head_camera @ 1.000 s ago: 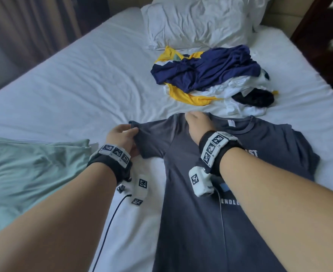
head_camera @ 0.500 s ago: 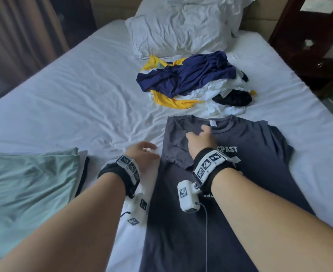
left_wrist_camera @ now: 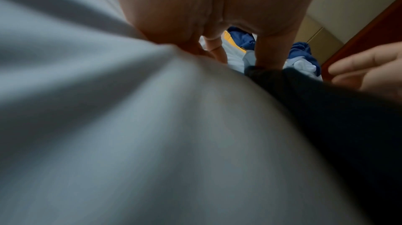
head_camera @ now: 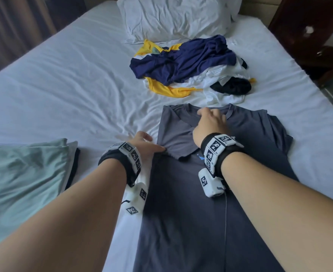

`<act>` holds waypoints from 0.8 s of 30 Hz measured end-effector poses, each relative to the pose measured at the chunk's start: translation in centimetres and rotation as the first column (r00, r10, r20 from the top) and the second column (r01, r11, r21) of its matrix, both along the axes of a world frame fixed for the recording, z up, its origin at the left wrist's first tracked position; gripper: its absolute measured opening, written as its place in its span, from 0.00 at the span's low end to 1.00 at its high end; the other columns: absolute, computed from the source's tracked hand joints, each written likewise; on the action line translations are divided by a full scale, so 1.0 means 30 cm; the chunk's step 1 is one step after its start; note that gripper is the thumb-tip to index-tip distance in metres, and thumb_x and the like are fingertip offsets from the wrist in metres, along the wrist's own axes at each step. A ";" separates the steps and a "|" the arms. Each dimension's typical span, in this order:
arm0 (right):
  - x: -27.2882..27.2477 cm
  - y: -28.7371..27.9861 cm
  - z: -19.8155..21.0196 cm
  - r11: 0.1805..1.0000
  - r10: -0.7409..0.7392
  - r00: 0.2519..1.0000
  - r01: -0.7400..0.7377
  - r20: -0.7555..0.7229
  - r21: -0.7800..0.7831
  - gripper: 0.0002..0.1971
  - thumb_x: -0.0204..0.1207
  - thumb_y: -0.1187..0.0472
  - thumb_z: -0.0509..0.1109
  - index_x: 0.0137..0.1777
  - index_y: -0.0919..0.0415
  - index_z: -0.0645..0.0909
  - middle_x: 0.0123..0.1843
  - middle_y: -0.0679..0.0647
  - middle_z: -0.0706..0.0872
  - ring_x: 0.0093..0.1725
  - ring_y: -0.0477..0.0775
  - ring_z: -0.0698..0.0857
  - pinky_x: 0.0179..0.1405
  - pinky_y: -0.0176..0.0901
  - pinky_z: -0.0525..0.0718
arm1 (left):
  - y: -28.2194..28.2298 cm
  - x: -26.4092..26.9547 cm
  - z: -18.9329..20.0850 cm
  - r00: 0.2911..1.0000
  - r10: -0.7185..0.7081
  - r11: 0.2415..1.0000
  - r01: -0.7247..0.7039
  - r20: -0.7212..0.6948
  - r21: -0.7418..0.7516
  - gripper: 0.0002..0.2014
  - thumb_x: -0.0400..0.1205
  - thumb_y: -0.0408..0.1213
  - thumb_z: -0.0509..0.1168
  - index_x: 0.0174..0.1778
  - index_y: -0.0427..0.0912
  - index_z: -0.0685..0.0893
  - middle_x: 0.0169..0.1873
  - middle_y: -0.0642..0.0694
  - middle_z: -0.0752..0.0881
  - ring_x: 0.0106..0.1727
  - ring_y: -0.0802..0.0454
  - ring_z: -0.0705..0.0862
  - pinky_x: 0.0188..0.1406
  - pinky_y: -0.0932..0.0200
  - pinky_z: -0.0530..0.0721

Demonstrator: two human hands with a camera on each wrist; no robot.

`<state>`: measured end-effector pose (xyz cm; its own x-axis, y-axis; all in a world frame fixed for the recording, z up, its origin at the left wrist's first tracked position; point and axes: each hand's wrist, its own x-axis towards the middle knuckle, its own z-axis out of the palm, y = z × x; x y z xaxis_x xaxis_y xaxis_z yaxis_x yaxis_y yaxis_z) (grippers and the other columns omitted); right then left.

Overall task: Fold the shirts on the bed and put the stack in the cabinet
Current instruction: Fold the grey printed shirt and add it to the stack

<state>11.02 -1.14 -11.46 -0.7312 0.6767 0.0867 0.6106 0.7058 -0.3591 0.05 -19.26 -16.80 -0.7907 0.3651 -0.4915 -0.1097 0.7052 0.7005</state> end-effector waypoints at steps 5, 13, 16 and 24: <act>-0.032 -0.045 -0.004 0.975 0.147 0.876 -0.207 0.459 0.082 0.16 0.80 0.48 0.62 0.64 0.47 0.83 0.73 0.54 0.77 0.75 0.64 0.68 0.74 0.60 0.64 | -0.009 -0.005 0.003 1.000 -0.017 1.000 0.017 0.021 -0.002 0.31 0.70 0.52 0.84 0.65 0.51 0.78 0.47 0.54 0.78 0.45 0.57 0.80 0.36 0.59 0.77; -0.203 -0.075 -0.019 0.902 0.417 0.756 -0.412 0.505 -0.128 0.31 0.87 0.45 0.56 0.88 0.50 0.57 0.90 0.52 0.54 0.88 0.64 0.51 0.86 0.61 0.57 | -0.035 -0.031 0.006 0.987 -0.098 0.995 0.101 0.125 -0.017 0.42 0.50 0.59 0.88 0.59 0.58 0.78 0.56 0.50 0.82 0.52 0.46 0.86 0.46 0.53 0.86; -0.260 -0.119 -0.078 0.884 0.447 0.726 -0.447 0.523 -0.136 0.33 0.88 0.48 0.53 0.90 0.51 0.48 0.92 0.46 0.43 0.90 0.61 0.41 0.87 0.61 0.48 | -0.039 -0.037 -0.002 0.985 -0.117 0.992 0.121 0.128 -0.024 0.40 0.52 0.55 0.88 0.59 0.60 0.77 0.54 0.45 0.84 0.46 0.45 0.86 0.43 0.52 0.87; -0.293 -0.134 -0.124 0.868 0.487 0.732 -0.467 0.476 -0.169 0.37 0.85 0.43 0.55 0.90 0.44 0.41 0.91 0.44 0.38 0.90 0.60 0.37 0.88 0.61 0.42 | -0.039 -0.027 -0.012 0.983 -0.043 0.997 0.030 0.178 0.072 0.41 0.46 0.57 0.87 0.55 0.57 0.79 0.49 0.45 0.86 0.42 0.45 0.85 0.40 0.52 0.86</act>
<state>2.21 -5.17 -15.18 -0.8944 0.2229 -0.3877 0.2956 0.9452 -0.1385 -0.76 -20.44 -17.16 -0.6773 0.4299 -0.5971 -0.2130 0.6622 0.7184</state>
